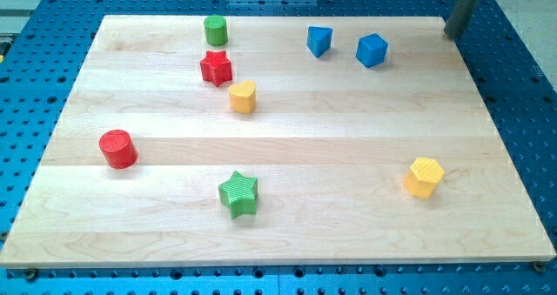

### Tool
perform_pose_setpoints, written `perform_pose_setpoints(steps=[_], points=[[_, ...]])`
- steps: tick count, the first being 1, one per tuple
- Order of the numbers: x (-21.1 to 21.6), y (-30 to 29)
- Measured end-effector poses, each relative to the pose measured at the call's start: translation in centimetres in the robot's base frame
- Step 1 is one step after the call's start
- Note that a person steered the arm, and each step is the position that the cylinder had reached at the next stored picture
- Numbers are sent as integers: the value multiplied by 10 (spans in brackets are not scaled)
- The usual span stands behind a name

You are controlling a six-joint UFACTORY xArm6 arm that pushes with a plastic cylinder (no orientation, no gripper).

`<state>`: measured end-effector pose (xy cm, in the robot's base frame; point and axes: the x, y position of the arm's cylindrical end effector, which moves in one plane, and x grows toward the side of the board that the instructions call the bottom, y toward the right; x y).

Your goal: Move the hexagon to the bottom right side of the board

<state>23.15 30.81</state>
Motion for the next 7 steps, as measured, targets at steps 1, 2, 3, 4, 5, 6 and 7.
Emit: perform_pose_setpoints(steps=[1, 2, 3, 4, 5, 6, 7], points=[[2, 0], [4, -1], [6, -8], [27, -32], [85, -59], [93, -66], [96, -67]])
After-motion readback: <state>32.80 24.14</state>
